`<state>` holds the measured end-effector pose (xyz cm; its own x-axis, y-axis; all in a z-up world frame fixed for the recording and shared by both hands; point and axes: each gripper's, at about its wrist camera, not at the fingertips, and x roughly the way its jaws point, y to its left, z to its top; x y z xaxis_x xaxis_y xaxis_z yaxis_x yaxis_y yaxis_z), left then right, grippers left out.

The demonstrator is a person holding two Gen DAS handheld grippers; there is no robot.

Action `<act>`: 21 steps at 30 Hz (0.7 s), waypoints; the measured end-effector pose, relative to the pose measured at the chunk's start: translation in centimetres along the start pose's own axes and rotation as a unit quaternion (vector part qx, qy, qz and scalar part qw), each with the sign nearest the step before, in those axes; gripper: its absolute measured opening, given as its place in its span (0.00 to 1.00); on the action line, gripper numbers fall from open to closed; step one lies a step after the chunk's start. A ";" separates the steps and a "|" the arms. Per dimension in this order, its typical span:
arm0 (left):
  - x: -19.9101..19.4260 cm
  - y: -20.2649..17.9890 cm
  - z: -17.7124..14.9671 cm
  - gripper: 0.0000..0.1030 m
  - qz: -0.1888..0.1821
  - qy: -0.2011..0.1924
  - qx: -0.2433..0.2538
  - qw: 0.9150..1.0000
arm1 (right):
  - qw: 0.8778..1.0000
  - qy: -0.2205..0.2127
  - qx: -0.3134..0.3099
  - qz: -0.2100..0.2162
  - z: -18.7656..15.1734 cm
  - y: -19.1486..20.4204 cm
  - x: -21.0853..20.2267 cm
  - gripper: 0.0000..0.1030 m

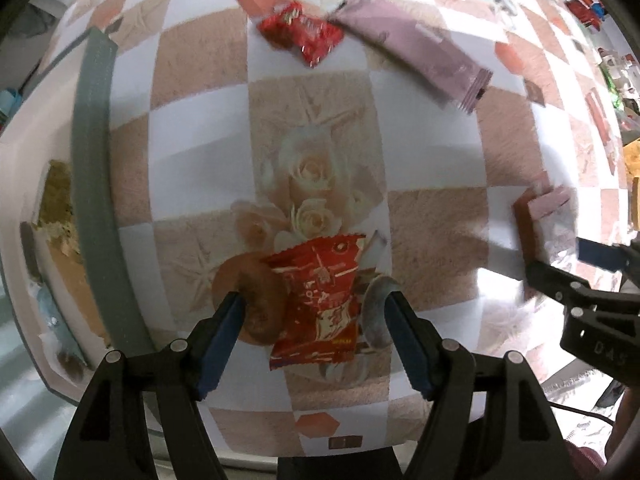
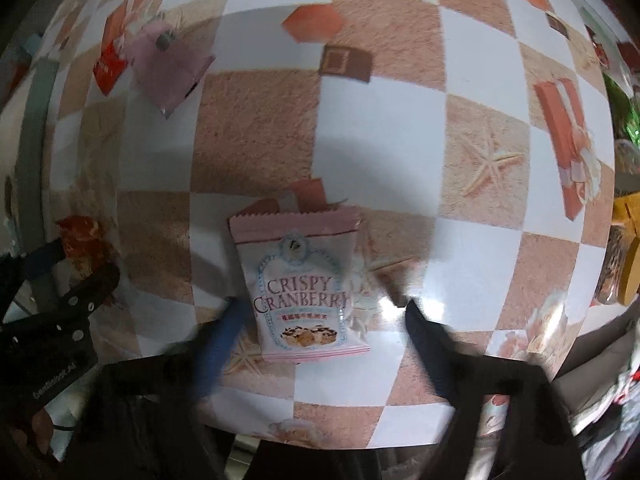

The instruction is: Organize snacks

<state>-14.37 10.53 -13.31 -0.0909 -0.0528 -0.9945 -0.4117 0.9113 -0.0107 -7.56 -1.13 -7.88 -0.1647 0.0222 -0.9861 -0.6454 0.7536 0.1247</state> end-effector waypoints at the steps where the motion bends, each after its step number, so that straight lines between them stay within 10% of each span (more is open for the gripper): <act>1: 0.0 0.1 -0.1 0.67 0.000 -0.005 0.001 1.000 | 1.000 -0.002 -0.004 -0.011 -0.1 0.3 -0.1 0.55; 4: -0.5 -0.9 -0.6 0.36 0.001 -0.015 0.030 0.999 | 1.000 -0.002 -0.004 0.003 -0.4 0.7 -0.3 0.51; 21: -8.9 1.6 -4.5 0.36 -0.026 -0.080 0.055 0.995 | 0.997 -0.044 0.026 0.064 -0.5 0.0 -8.1 0.50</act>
<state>-18.30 10.67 -4.06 0.0773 -0.0442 -0.9960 -0.3102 0.9484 -0.0661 -6.62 -1.65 0.17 -0.1747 0.1763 -0.9687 -0.5842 0.7733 0.2461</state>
